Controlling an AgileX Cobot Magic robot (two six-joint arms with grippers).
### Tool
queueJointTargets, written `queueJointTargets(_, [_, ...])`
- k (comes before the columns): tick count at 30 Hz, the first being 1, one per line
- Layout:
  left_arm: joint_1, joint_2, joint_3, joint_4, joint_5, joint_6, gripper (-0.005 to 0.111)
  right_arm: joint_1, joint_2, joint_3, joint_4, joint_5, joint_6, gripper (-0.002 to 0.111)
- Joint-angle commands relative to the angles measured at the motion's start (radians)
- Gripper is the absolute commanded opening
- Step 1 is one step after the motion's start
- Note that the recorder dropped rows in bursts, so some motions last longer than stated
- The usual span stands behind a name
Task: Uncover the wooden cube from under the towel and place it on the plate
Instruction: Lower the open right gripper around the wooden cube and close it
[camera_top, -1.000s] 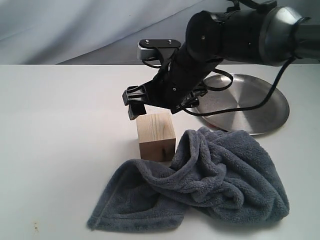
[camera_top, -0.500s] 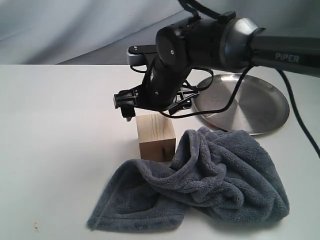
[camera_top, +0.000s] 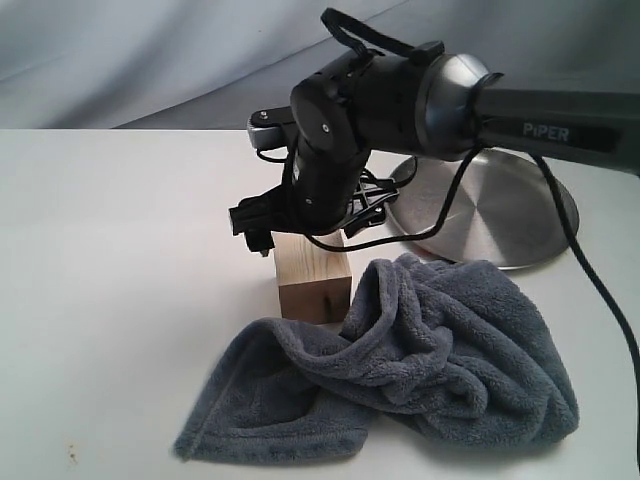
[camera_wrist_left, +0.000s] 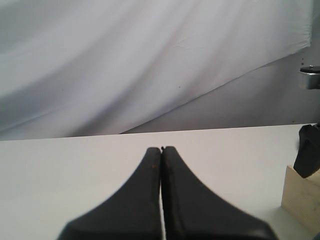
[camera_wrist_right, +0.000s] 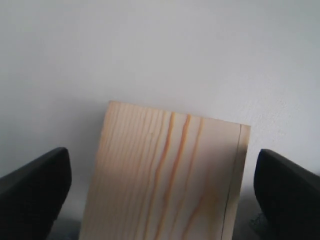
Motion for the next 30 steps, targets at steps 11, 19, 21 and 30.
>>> queueJointTargets(11, [0.002,-0.004,0.004,-0.002,-0.011,-0.003,0.0,0.016,0.061,-0.007,-0.027,-0.01,0.002,0.09])
queueJointTargets(19, [0.002,-0.004,0.004,-0.002,-0.011,-0.003,0.0,0.02,0.088,-0.007,-0.015,-0.015,0.002,0.09])
queueJointTargets(21, [0.002,-0.004,0.004,-0.002,-0.011,-0.003,0.0,0.02,0.092,-0.007,-0.015,-0.015,0.002,0.09])
queueJointTargets(30, [0.002,-0.004,0.004,-0.002,-0.011,-0.003,0.0,0.02,0.092,-0.007,-0.015,-0.008,0.002,0.068])
